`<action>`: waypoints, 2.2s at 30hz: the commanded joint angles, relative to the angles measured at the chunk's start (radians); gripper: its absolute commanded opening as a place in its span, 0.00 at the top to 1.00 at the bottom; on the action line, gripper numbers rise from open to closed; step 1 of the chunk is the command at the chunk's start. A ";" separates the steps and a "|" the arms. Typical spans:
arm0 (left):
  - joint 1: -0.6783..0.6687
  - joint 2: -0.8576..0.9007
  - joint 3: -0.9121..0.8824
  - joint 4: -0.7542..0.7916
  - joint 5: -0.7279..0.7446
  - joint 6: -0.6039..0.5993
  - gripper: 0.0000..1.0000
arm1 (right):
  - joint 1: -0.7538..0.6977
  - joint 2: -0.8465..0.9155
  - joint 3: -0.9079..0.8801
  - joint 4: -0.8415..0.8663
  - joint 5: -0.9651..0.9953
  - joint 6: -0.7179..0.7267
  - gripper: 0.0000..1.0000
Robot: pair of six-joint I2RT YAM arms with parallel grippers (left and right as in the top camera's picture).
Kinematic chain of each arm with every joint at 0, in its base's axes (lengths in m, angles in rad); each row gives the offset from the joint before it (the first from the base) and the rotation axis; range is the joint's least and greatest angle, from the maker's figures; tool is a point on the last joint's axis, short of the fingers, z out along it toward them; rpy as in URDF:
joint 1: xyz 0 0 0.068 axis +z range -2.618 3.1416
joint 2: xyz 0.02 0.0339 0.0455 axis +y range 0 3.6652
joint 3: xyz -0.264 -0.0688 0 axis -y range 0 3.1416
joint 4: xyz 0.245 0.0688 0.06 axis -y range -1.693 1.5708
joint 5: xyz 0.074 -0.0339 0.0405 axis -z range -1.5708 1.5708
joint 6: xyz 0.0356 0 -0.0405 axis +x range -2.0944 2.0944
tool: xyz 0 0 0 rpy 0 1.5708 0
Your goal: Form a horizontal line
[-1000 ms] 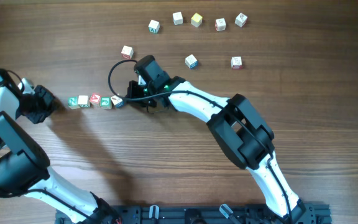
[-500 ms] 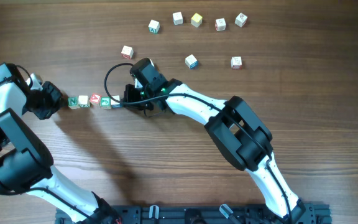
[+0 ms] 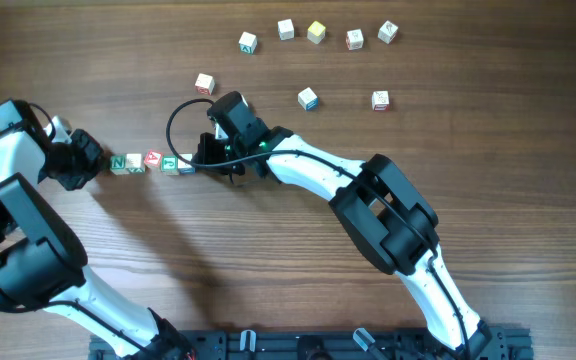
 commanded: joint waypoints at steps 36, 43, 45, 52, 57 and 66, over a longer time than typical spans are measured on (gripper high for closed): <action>-0.047 0.013 -0.011 -0.005 -0.014 0.065 0.96 | -0.077 -0.068 0.002 -0.072 -0.009 -0.059 0.96; -0.047 0.013 -0.011 -0.010 -0.014 0.065 0.96 | -0.057 -0.064 0.002 -0.139 0.028 -0.094 0.96; -0.047 0.013 -0.011 -0.013 -0.014 0.065 0.96 | -0.046 -0.055 0.002 -0.140 0.032 -0.094 0.96; -0.047 0.013 -0.011 -0.013 -0.013 0.065 0.96 | -0.018 -0.033 0.002 -0.134 0.069 -0.093 0.96; -0.047 0.013 -0.011 -0.020 -0.014 0.065 0.96 | -0.018 -0.029 0.002 -0.113 0.072 -0.094 0.96; -0.047 0.013 -0.011 -0.021 -0.014 0.065 0.96 | -0.014 0.004 0.002 -0.092 0.072 -0.106 0.96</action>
